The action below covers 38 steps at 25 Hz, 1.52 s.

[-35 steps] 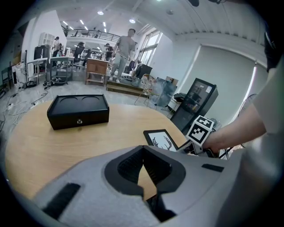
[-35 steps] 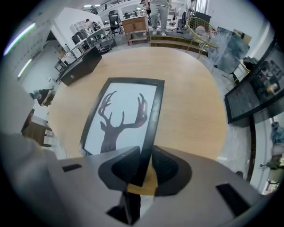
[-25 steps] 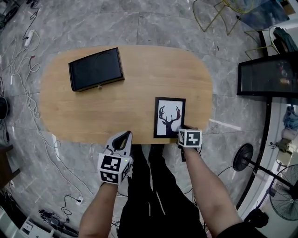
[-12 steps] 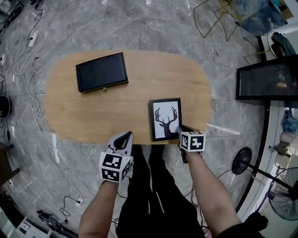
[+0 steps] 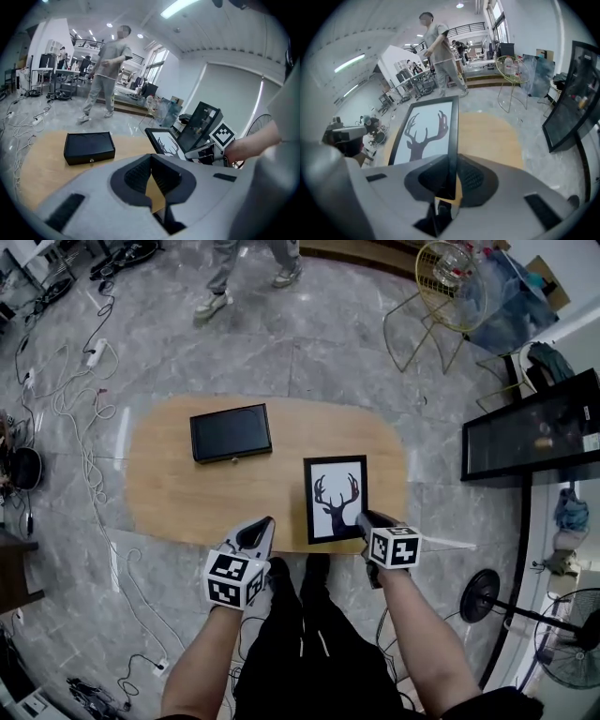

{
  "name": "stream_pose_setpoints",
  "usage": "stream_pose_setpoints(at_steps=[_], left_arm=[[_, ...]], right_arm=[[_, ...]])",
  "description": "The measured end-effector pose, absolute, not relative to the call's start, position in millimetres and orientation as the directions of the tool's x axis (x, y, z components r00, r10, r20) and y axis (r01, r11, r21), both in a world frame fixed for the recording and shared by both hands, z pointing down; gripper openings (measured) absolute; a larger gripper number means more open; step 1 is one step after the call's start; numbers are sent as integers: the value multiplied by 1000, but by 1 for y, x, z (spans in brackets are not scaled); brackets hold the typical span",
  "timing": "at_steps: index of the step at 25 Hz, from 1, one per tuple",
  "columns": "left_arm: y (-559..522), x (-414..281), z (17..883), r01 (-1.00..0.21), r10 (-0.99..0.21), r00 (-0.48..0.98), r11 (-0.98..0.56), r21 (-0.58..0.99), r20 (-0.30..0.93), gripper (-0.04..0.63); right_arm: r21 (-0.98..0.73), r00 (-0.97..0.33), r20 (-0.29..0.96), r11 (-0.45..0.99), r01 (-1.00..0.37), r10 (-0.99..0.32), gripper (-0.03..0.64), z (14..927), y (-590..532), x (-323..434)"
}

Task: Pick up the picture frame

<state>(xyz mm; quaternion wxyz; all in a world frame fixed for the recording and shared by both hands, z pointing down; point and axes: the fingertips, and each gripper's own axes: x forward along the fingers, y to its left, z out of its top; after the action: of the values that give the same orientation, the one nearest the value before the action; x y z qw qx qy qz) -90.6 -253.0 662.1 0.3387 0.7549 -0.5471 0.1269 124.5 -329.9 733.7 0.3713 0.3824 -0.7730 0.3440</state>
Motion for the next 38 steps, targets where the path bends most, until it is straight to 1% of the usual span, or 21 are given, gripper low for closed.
stream_pose_setpoints(at_steps=[5, 7, 10, 15, 18, 20, 22, 24, 29, 31, 35, 38], left_arm=[[-249, -76, 594, -887, -766, 424, -242, 395, 483, 12], [-250, -71, 565, -872, -776, 449, -274, 405, 442, 63], [-250, -70, 524, -854, -795, 473, -306, 421, 380, 109], [-244, -65, 471, -811, -800, 524, -365, 458, 290, 159], [-240, -60, 450, -797, -791, 548, -396, 455, 271, 199], [-238, -55, 438, -792, -788, 558, -412, 451, 261, 204], [-236, -49, 423, -786, -787, 567, -426, 448, 246, 203], [-235, -41, 407, -782, -786, 575, -445, 437, 228, 187], [-228, -21, 371, -781, -784, 590, -494, 381, 193, 98], [-226, -12, 361, -783, -790, 586, -494, 378, 181, 76], [-226, 10, 345, -776, -797, 581, -482, 406, 166, 39], [-228, 27, 337, -781, -797, 583, -496, 379, 158, 18]], right_arm=[[-257, -485, 785, 510, -821, -385, 69, 649, -329, 108], [-262, -506, 763, 521, -812, -403, 69, 615, -326, 100], [-269, -536, 724, 538, -799, -434, 67, 568, -321, 87], [-269, -587, 654, 578, -770, -478, 68, 503, -305, 70], [-277, -628, 603, 609, -743, -492, 69, 472, -296, 63], [-288, -659, 567, 631, -720, -493, 67, 454, -291, 59], [-302, -694, 529, 656, -692, -489, 68, 437, -286, 56], [-311, -729, 485, 684, -660, -483, 69, 421, -280, 53], [-331, -797, 383, 736, -590, -467, 69, 394, -272, 56], [-341, -817, 349, 750, -566, -458, 69, 386, -271, 61], [-357, -844, 313, 769, -530, -437, 71, 376, -275, 77], [-369, -857, 295, 777, -510, -422, 72, 374, -280, 89]])
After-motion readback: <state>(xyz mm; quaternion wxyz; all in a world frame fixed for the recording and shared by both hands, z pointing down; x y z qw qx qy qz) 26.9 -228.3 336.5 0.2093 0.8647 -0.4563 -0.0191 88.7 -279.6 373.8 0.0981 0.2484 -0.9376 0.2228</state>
